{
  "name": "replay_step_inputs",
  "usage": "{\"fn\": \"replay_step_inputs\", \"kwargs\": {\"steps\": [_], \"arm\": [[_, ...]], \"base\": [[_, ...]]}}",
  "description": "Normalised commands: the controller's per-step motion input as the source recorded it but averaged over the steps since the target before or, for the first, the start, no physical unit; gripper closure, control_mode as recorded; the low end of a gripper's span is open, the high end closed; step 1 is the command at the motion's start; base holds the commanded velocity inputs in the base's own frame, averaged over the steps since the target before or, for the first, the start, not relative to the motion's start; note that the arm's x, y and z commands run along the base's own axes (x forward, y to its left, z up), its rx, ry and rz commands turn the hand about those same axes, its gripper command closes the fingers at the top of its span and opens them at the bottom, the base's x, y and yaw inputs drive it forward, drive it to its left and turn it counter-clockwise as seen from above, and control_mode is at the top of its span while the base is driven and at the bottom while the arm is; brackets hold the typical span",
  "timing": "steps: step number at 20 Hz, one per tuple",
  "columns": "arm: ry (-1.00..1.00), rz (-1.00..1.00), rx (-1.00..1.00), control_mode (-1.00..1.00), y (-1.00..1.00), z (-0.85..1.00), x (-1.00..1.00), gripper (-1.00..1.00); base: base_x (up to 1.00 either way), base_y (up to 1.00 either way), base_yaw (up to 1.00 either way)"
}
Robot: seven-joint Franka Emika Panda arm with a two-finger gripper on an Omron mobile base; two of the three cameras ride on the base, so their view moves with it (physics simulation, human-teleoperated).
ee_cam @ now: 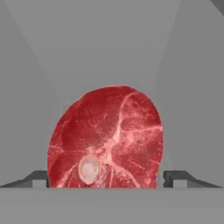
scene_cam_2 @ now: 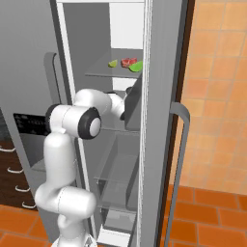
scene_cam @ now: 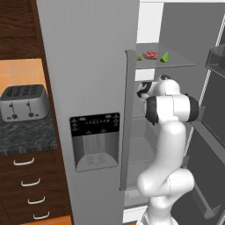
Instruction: Place one lemon wedge and one steak in each tupperware on the nearby counter, to pack two identical lunches.
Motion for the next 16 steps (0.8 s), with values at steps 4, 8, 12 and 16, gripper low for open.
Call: {"fn": "replay_step_inputs", "kwargs": {"steps": [4,8,12,16], "arm": [[0.01,0.00,0.00,-1.00,0.00,-0.34,0.06,-1.00],[0.00,0.00,0.00,-1.00,0.00,-0.15,0.00,-1.00],[0.01,0.00,0.00,-1.00,0.00,-0.08,0.00,1.00],[0.01,0.00,0.00,-1.00,0.00,0.00,0.00,1.00]], "base": [[0.00,0.00,0.00],[0.00,0.00,0.00],[0.00,0.00,0.00],[0.00,0.00,0.00]]}}
